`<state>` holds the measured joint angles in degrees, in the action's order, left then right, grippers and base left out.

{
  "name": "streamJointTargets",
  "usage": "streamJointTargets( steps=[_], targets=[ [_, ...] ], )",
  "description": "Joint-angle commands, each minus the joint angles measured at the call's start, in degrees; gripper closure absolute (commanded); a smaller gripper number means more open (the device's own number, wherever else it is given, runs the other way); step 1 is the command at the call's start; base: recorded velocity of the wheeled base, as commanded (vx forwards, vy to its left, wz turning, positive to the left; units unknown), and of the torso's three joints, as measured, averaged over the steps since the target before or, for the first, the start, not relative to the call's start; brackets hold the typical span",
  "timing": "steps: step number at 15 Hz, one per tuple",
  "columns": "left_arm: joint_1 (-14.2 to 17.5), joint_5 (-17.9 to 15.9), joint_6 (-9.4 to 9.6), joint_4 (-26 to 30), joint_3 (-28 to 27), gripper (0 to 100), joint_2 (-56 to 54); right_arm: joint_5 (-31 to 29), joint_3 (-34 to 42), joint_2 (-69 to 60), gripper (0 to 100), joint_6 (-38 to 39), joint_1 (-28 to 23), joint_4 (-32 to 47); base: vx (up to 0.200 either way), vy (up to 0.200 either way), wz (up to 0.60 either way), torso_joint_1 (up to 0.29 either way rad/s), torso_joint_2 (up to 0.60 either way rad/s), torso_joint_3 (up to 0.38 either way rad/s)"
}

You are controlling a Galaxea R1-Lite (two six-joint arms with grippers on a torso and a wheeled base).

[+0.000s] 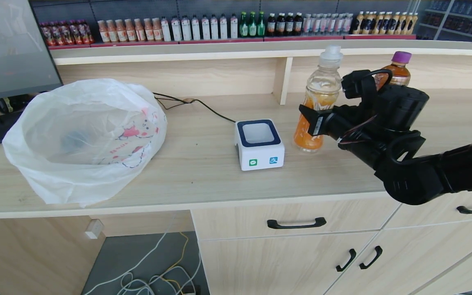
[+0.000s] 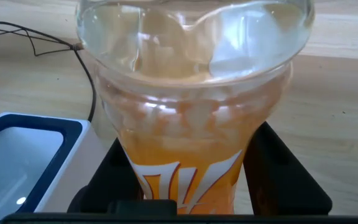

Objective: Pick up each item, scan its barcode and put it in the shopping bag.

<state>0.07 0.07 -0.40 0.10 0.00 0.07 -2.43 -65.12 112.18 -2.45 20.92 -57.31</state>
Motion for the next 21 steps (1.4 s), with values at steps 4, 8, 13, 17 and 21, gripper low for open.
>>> streamJointTargets(
  steps=[4, 8, 13, 17, 21],
  targets=[
    [0.0, 0.0, -0.04, 0.0, 0.0, 0, 0.0, 0.1, -0.1, -1.2, 100, 0.0, 0.0, -0.2, 0.0, 0.0, 0.0, 0.0, 0.0, 0.0],
    [0.0, 0.0, -0.04, 0.0, 0.0, 0, 0.0, 0.4, -0.1, -1.8, 100, 0.1, 0.3, -0.2, 0.0, 0.0, 0.0, 0.0, 0.0, 0.0],
    [0.0, 0.0, -0.04, 0.0, 0.0, 0, 0.0, 0.4, 1.6, -6.3, 100, 0.2, 1.1, -0.2, 0.0, 0.0, 0.0, 0.0, 0.0, 0.0],
    [0.0, 0.0, 0.05, 0.0, 0.0, 0, 0.0, 0.4, 6.3, -12.0, 100, 0.2, 2.5, -0.2, 0.0, 0.0, 0.0, 0.0, 0.0, 0.0],
    [0.0, 0.0, -0.04, 0.0, 0.0, 0, 0.0, 0.0, 16.0, -20.0, 100, 2.0, 4.7, -0.5, 0.0, 0.0, 0.0, 0.0, 0.0, 0.0]
  ],
)
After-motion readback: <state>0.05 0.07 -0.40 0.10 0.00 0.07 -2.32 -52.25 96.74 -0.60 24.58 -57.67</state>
